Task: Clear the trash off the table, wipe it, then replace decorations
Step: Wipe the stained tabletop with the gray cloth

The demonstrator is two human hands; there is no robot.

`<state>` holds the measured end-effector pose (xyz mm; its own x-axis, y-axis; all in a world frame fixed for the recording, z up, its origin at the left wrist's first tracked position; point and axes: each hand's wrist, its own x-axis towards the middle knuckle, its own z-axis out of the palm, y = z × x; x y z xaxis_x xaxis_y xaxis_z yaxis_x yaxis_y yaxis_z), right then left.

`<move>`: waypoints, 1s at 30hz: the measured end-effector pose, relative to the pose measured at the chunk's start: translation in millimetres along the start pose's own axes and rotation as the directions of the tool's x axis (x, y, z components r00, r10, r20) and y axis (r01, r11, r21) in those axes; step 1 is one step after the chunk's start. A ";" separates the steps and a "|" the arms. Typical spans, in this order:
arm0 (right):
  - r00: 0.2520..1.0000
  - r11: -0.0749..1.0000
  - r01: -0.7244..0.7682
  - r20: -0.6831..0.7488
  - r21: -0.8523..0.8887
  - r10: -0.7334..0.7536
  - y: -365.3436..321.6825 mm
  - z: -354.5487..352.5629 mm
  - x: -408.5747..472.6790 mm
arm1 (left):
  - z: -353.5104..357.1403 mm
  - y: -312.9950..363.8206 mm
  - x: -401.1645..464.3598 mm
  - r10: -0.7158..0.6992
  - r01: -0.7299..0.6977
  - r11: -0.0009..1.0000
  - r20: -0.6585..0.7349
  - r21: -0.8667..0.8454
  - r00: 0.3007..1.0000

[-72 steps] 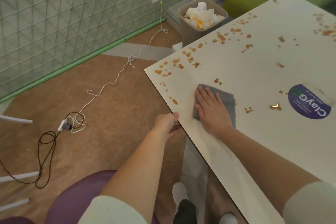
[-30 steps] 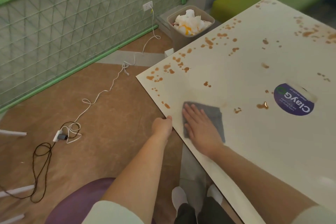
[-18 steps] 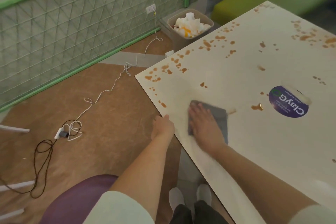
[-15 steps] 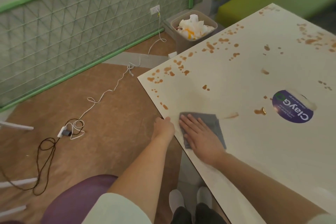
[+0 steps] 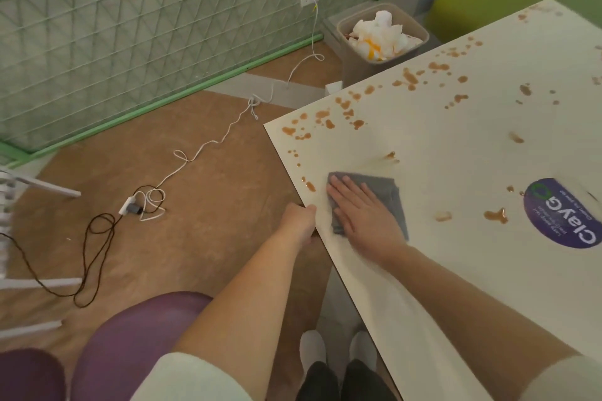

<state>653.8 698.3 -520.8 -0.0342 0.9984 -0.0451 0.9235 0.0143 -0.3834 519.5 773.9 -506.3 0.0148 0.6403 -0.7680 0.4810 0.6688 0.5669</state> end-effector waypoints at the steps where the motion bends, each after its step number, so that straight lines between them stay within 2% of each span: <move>1: 1.000 1.000 -0.018 -0.012 -0.012 0.018 12.9 -4.5 6.6 | -3.2 -0.9 1.1 -0.001 0.001 1.000 0.013 0.008 1.000; 5: 0.945 0.949 -0.316 -0.093 -0.001 0.315 57.4 -27.2 36.6 | -13.4 -5.4 6.1 -0.027 0.028 0.999 0.046 -0.032 0.999; 7: 0.921 0.928 -0.372 -0.123 0.014 0.371 51.8 -26.8 41.0 | -14.9 -6.2 8.1 -0.041 0.045 0.998 0.064 -0.054 0.997; 9: 0.955 0.960 -0.279 -0.102 0.010 0.279 32.3 -15.9 33.3 | -15.3 -7.2 8.6 -0.050 0.053 0.997 0.051 -0.057 0.997; 11: 0.996 0.996 -0.089 -0.022 -0.013 0.088 16.3 -6.4 14.9 | -14.8 -4.5 6.1 -0.060 0.063 0.996 0.056 -0.056 0.997; 13: 0.999 1.000 0.022 0.031 0.011 -0.023 27.0 -10.5 10.7 | -14.7 -1.1 3.9 -0.067 0.070 0.995 0.058 -0.064 0.996; 15: 1.000 1.000 -0.022 0.005 0.002 0.022 49.1 -18.6 21.1 | -14.6 1.5 1.1 -0.066 0.069 0.996 0.051 -0.060 0.996; 17: 0.980 0.983 -0.184 -0.081 0.009 0.184 60.1 -21.4 34.4 | -14.7 3.2 1.1 -0.066 0.068 0.997 0.037 -0.037 0.997; 19: 0.940 0.951 -0.306 -0.148 0.027 0.307 40.0 -12.7 41.2 | -16.8 5.2 -0.1 -0.105 0.107 0.993 0.049 -0.040 0.993; 21: 0.949 0.962 -0.274 -0.158 0.012 0.272 6.2 5.6 32.4 | -21.9 9.3 -2.3 -0.155 0.158 0.987 0.078 -0.032 0.985; 23: 0.986 0.994 -0.113 -0.127 -0.007 0.111 -17.5 20.4 12.1 | -30.4 10.8 -0.7 -0.157 0.156 0.988 0.124 0.019 0.980; 26: 0.997 0.998 0.067 -0.045 0.010 -0.066 -4.1 13.7 2.6 | -44.2 5.6 8.1 -0.088 0.083 0.996 0.141 0.037 0.986; 28: 0.997 1.000 0.007 -0.079 -0.013 -0.008 19.7 0.1 16.6 | -51.5 10.7 14.3 -0.053 0.049 0.998 0.144 0.035 0.988; 30: 0.972 0.977 -0.210 -0.118 -0.041 0.204 39.2 -16.6 33.8 | -57.7 22.6 21.7 -0.010 0.002 0.999 0.154 0.053 0.988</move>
<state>695.2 733.6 -522.0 0.2000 0.9797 -0.0127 0.9251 -0.1931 -0.3270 480.1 824.7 -493.0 0.1448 0.5677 -0.8104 0.5268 0.6491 0.5488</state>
